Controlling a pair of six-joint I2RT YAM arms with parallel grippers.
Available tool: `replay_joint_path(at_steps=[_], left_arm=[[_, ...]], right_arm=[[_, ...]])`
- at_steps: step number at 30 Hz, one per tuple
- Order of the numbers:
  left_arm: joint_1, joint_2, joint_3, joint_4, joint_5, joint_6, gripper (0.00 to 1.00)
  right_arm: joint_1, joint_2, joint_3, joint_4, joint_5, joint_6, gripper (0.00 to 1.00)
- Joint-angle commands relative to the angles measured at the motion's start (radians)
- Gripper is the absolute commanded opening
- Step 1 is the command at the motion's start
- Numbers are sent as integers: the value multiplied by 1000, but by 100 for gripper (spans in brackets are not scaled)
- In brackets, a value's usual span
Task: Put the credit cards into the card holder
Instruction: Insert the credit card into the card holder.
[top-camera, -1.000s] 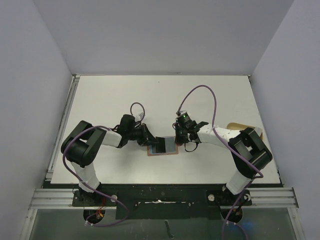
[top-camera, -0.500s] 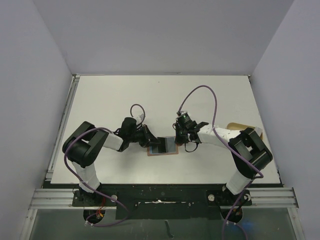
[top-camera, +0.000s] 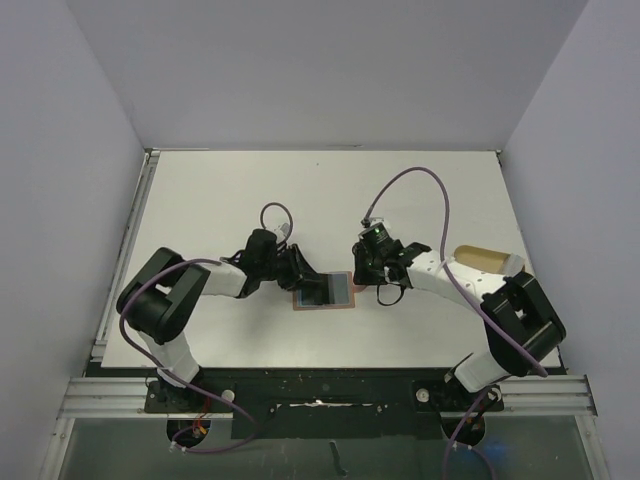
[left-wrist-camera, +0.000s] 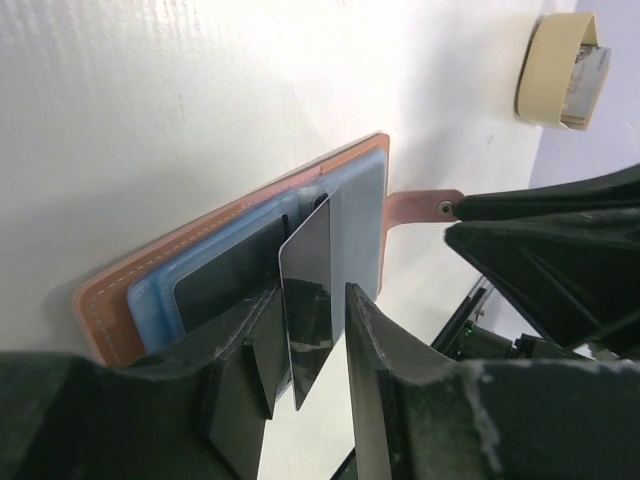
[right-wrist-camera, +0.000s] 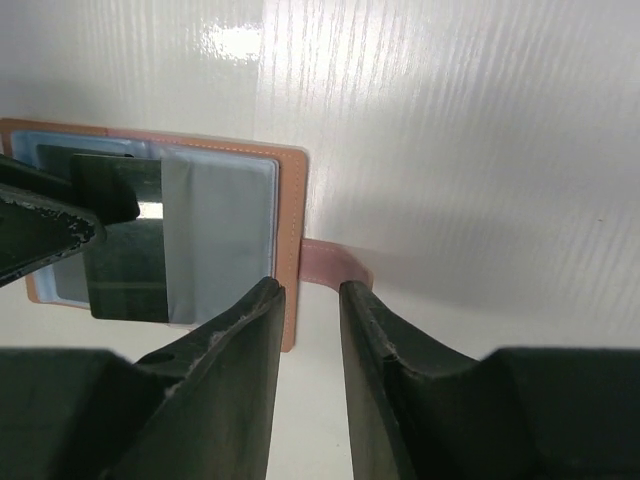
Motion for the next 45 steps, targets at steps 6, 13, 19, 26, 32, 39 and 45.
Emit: replay_joint_path(at_steps=[6, 13, 19, 26, 32, 39, 45], left_arm=[[2, -87, 62, -197, -127, 90, 32], [-15, -99, 65, -227, -135, 85, 33], [-38, -82, 50, -222, -143, 63, 33], [-57, -49, 54, -205, -141, 41, 33], [-67, -28, 57, -150, -115, 12, 33], [-84, -8, 61, -82, -66, -40, 33], [-75, -84, 70, -175, -89, 12, 34]], right_arm=[[-22, -60, 3, -4, 47, 2, 38], [-22, -26, -14, 34, 27, 8, 40], [-21, 14, -29, 65, 9, 10, 33], [-21, 35, -50, 94, -4, 18, 19], [-20, 31, -63, 110, -8, 27, 16], [-17, 28, -90, 149, -14, 46, 14], [-4, 19, -102, 157, -23, 68, 11]])
